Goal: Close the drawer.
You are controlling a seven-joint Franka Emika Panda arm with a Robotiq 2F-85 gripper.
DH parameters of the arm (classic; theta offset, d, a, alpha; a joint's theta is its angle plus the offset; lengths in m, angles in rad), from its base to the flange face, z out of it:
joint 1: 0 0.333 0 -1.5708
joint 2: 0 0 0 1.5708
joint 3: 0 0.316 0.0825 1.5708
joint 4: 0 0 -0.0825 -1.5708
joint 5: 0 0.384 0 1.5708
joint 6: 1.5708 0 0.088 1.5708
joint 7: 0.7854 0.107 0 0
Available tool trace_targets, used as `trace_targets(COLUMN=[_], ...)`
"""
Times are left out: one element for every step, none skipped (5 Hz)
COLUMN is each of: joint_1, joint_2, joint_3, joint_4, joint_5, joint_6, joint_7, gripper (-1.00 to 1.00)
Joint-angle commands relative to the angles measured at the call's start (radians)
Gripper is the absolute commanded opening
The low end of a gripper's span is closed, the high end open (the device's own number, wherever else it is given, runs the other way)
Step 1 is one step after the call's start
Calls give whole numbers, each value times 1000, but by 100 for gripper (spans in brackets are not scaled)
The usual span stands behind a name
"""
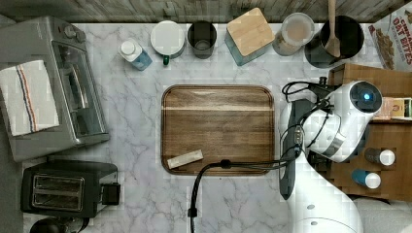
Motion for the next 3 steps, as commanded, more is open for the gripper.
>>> trace_targets(joint_1=[-109,-104,-102], joint_2=[7,8,8], joint_3=[-139,-145,-147], joint_4=[171,171,171], joint_5=[-75,-71,-70], joint_6=[33,34,34], joint_7=[-2,-4,-5], gripper=[-100,-100,-100])
